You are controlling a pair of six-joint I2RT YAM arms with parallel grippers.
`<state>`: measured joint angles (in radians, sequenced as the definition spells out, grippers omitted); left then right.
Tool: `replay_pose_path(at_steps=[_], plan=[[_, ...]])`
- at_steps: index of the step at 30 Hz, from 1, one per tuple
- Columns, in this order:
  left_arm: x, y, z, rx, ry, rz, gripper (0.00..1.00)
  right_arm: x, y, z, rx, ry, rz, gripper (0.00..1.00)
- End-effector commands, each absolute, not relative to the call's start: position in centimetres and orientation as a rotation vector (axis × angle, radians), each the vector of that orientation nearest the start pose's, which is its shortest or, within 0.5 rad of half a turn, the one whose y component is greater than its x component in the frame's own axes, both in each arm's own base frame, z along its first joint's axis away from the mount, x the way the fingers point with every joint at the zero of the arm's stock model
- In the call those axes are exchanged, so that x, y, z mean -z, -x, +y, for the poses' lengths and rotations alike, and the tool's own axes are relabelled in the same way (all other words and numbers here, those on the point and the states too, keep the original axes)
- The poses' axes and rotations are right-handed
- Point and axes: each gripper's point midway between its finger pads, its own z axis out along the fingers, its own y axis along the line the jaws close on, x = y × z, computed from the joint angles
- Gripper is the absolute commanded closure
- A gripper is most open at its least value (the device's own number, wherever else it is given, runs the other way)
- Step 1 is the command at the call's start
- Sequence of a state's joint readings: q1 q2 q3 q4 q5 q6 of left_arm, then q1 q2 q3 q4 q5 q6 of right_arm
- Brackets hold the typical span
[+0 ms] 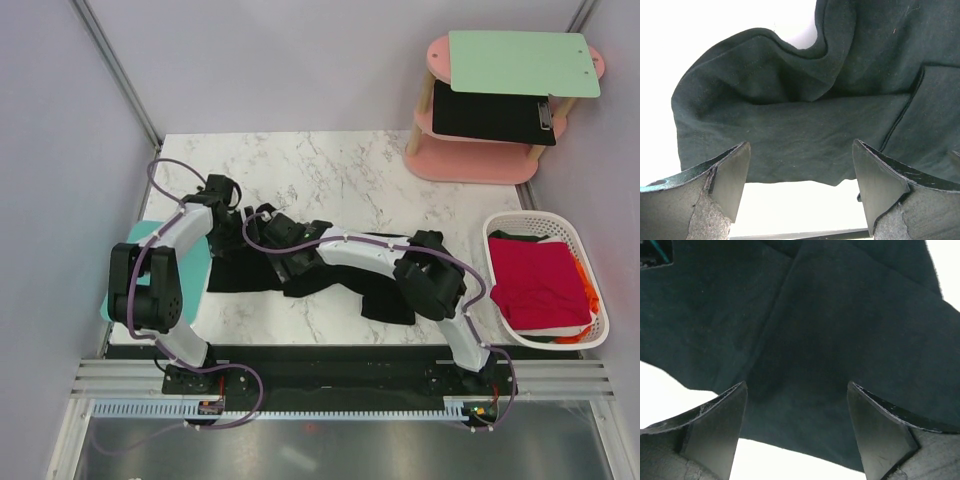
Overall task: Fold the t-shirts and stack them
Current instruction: Flatten out the tshirt
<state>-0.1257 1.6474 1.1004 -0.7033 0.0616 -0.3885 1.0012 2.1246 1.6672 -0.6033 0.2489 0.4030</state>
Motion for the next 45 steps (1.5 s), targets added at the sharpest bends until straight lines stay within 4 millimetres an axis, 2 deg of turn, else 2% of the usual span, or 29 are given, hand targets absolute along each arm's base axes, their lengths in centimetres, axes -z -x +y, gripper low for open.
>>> replay_pose_path(at_steps=[1,2,5,6,7,9,10,11,12,15,17,18,20,21,22,25,29,33,35,36,38,39,42,45], plan=[[-4.7,-32.0,-6.6,0.209,0.406,2.821,0.11,-5.5,-29.9,42.2,-0.197,0.666,2.452,0.13],[-4.4,-31.9,-6.7,0.214,0.406,2.832,0.11,-5.3,-30.0,42.3,-0.181,0.660,2.448,0.14],[-3.5,-31.6,-6.9,0.220,0.412,2.862,0.11,-4.4,-30.3,42.3,-0.158,0.648,2.456,0.28],[-3.2,-31.5,-6.9,0.219,0.412,2.872,0.11,-4.3,-30.3,42.3,-0.153,0.646,2.455,0.51],[-3.1,-31.5,-6.8,0.212,0.416,2.875,0.11,-4.4,-30.3,42.0,-0.141,0.623,2.457,0.66],[-2.8,-31.5,-6.7,0.194,0.421,2.882,0.11,-4.8,-30.6,41.4,-0.109,0.598,2.445,0.84],[-2.6,-31.5,-6.6,0.188,0.425,2.885,0.11,-5.8,-30.6,41.2,-0.110,0.588,2.431,0.87],[-2.5,-31.4,-6.5,0.178,0.425,2.890,0.11,-6.1,-30.5,40.6,-0.092,0.573,2.429,0.88],[-2.4,-31.5,-6.5,0.174,0.430,2.889,0.11,-7.7,-30.8,40.1,-0.086,0.546,2.402,0.89],[-1.9,-31.4,-6.4,0.161,0.440,2.901,0.11,-9.4,-30.7,38.3,-0.035,0.507,2.380,0.89],[-1.7,-31.4,-6.4,0.154,0.444,2.904,0.11,-11.2,-30.4,37.0,-0.027,0.468,2.356,0.91],[-1.7,-31.5,-6.4,0.154,0.444,2.904,0.11,-13.0,-30.6,36.2,-0.026,0.429,2.323,0.92],[-1.5,-31.4,-6.5,0.155,0.444,2.909,0.12,-13.6,-30.2,34.8,0.005,0.396,2.312,0.94],[-1.5,-31.5,-6.4,0.154,0.444,2.904,0.11,-15.0,-30.3,34.1,0.003,0.367,2.285,0.95],[-1.6,-31.5,-6.5,0.158,0.440,2.900,0.11,-15.1,-30.5,33.0,0.043,0.347,2.271,0.95],[-2.5,-31.8,-7.0,0.177,0.405,2.872,0.11,-16.4,-31.0,31.5,0.073,0.292,2.235,0.97],[-4.1,-32.2,-7.0,0.184,0.368,2.818,0.08,-17.2,-31.9,30.5,0.090,0.277,2.222,0.98],[-5.6,-32.5,-6.9,0.188,0.353,2.768,0.06,-17.5,-32.8,28.3,0.149,0.233,2.215,0.99],[-6.0,-32.5,-6.9,0.194,0.345,2.759,0.06,-17.4,-33.9,25.8,0.222,0.182,2.212,1.00],[-6.3,-32.5,-6.9,0.200,0.342,2.747,0.06,-17.3,-34.6,24.0,0.251,0.141,2.220,1.00],[-6.7,-32.7,-7.1,0.220,0.332,2.729,0.06,-17.5,-35.6,22.0,0.280,0.101,2.219,1.00],[-6.9,-32.8,-7.2,0.226,0.330,2.718,0.06,-17.8,-36.4,20.2,0.291,0.054,2.217,1.00],[-7.7,-32.9,-7.4,0.250,0.313,2.688,0.05,-19.2,-37.9,17.4,0.303,-0.004,2.191,1.00],[-8.1,-33.1,-7.1,0.235,0.308,2.670,0.05,-21.1,-38.4,16.2,0.292,-0.026,2.155,1.00]])
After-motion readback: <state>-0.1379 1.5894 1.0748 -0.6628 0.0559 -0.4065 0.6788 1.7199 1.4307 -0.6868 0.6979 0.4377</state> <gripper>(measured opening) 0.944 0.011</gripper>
